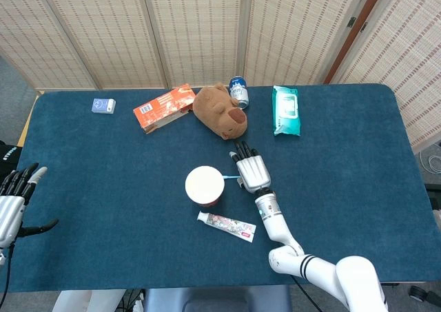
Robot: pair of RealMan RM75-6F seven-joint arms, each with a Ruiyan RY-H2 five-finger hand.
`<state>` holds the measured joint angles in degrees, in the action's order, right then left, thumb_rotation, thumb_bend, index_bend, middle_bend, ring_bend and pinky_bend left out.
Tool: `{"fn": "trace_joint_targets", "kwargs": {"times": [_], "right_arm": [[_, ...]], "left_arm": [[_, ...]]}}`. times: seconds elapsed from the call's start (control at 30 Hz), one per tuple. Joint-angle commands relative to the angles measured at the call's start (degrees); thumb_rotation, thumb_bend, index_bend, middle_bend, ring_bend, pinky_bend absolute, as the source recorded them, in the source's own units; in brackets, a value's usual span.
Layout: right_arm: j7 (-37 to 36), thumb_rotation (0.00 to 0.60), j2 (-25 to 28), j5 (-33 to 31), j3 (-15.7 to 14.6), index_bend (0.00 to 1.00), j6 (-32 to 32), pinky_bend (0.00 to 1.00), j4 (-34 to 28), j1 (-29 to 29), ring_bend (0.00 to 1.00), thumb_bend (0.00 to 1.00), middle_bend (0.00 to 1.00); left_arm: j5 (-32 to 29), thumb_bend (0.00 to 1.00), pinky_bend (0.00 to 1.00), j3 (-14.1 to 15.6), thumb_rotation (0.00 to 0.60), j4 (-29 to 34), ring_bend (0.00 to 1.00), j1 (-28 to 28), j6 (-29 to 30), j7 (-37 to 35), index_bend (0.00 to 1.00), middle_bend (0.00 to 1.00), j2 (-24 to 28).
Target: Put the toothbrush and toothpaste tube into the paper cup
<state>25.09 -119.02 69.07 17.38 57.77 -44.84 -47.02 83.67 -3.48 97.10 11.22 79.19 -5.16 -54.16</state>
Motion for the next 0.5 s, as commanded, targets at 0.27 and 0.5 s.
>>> {"fn": "trace_joint_targets", "kwargs": {"times": [0.27, 0.5], "right_arm": [[1.43, 0.600, 1.46, -0.55, -0.81, 0.35, -0.68, 0.27, -4.82, 0.78, 0.00, 0.17, 0.05], [1.74, 0.600, -0.17, -0.92, -0.84, 0.39, -1.17, 0.27, -3.32, 0.12, 0.00, 0.19, 0.05]], "left_arm": [[0.07, 0.00, 0.00, -0.06, 0.600, -0.04, 0.00, -0.11, -0.01, -0.04, 0.00, 0.00, -0.02], [0.05, 0.00, 0.00, -0.06, 0.600, -0.04, 0.00, -0.27, 0.03, -0.07, 0.00, 0.00, 0.03]]}}
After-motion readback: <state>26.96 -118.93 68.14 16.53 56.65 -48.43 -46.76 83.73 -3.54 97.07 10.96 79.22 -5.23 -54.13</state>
